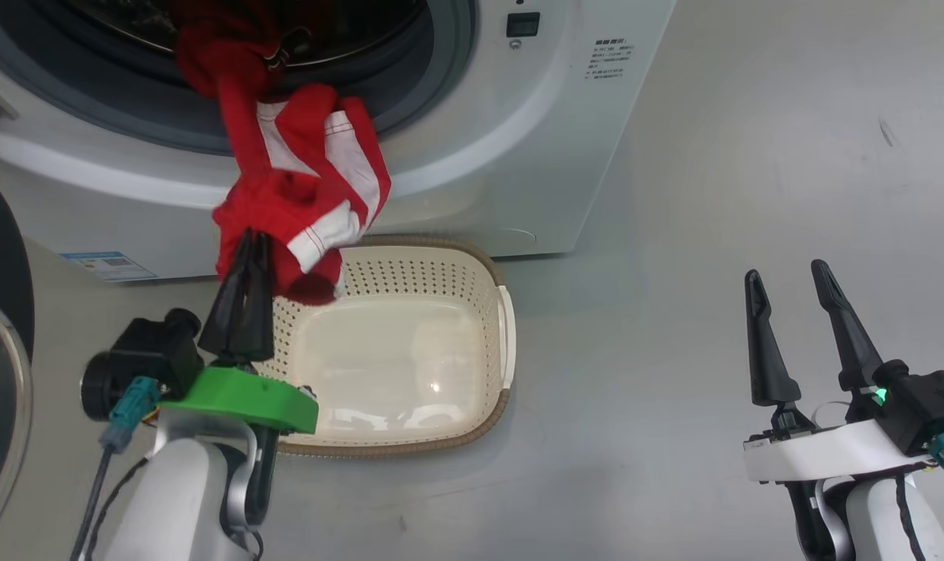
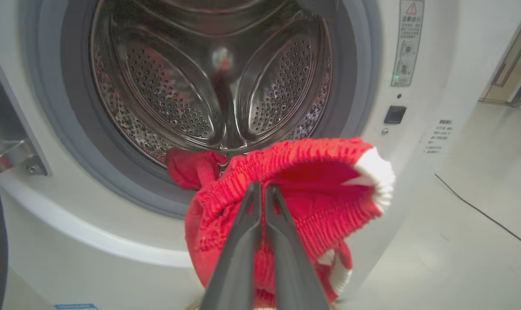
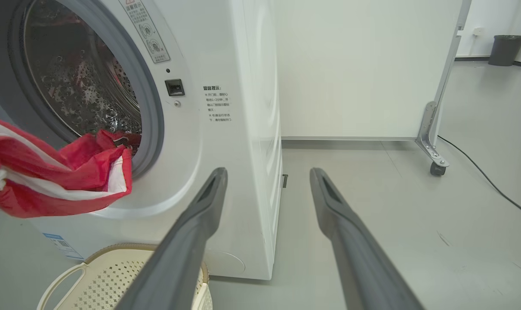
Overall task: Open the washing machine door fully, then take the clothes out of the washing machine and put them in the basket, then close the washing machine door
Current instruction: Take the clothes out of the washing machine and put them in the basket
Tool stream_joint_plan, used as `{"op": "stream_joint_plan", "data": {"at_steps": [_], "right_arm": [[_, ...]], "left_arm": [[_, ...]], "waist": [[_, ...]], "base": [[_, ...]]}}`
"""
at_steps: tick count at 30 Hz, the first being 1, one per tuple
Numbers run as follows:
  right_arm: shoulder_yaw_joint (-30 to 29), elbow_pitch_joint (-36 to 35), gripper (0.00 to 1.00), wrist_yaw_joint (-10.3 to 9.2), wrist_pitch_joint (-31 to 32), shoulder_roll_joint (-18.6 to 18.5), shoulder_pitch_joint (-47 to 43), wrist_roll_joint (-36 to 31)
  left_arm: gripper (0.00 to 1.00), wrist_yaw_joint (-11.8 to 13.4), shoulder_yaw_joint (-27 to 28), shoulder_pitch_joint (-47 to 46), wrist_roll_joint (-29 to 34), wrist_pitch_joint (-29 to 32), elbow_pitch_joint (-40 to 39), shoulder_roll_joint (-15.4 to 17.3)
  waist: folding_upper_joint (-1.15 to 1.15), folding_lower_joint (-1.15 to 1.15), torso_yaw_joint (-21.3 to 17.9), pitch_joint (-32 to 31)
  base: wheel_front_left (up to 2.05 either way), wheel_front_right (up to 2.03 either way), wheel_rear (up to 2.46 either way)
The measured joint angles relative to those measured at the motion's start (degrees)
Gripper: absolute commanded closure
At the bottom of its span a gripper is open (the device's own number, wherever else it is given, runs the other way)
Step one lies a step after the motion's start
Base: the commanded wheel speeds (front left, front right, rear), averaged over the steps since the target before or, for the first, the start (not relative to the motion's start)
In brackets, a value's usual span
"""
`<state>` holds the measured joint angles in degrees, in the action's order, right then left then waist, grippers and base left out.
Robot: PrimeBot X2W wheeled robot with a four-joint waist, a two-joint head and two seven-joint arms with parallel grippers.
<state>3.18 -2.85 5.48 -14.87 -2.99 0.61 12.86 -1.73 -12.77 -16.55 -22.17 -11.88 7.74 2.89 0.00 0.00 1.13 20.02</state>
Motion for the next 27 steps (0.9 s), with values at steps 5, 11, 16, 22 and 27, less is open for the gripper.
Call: {"op": "stream_joint_plan", "data": {"at_steps": [5, 11, 16, 22, 27], "right_arm": [[0.57, -0.51, 0.00, 0.01, 0.00, 0.07, 0.09, 0.03], [0.77, -1.12, 0.00, 0.02, 0.01, 0.14, 0.59, 0.31], [0.86, -1.94, 0.00, 0.02, 0.00, 0.19, 1.96, 1.03], [0.88, -2.48, 0.00, 0.20, 0.00, 0.22, 3.72, 1.69], [1.53, -2.72, 0.00, 0.45, 0.00, 0.25, 5.82, 1.88]], "left_arm": [[1.00, 0.00, -0.75, 2.11, -1.56, 1.60, 3.19, -0.13], [1.00, 0.01, -1.26, 2.13, -2.44, 3.81, 7.56, -0.15], [1.00, 0.36, -0.71, 1.34, -3.81, 4.90, 11.84, -0.19], [1.00, 0.55, 0.16, -3.91, -4.80, 6.64, 17.47, -0.24], [1.00, 1.04, 1.99, -8.03, -5.73, 7.24, 22.48, -0.37]], "waist": [[0.00, 0.00, -0.98, 1.49], [0.00, 0.00, -2.43, 3.91], [0.00, 0.00, -3.72, 6.42], [0.00, 0.00, -5.19, 9.91], [0.00, 0.00, -6.42, 12.83]], "base": [[0.00, 0.00, 0.00], [0.00, 0.00, 0.00], [0.00, 0.00, 0.00], [0.00, 0.00, 0.00], [0.00, 0.00, 0.00]]}}
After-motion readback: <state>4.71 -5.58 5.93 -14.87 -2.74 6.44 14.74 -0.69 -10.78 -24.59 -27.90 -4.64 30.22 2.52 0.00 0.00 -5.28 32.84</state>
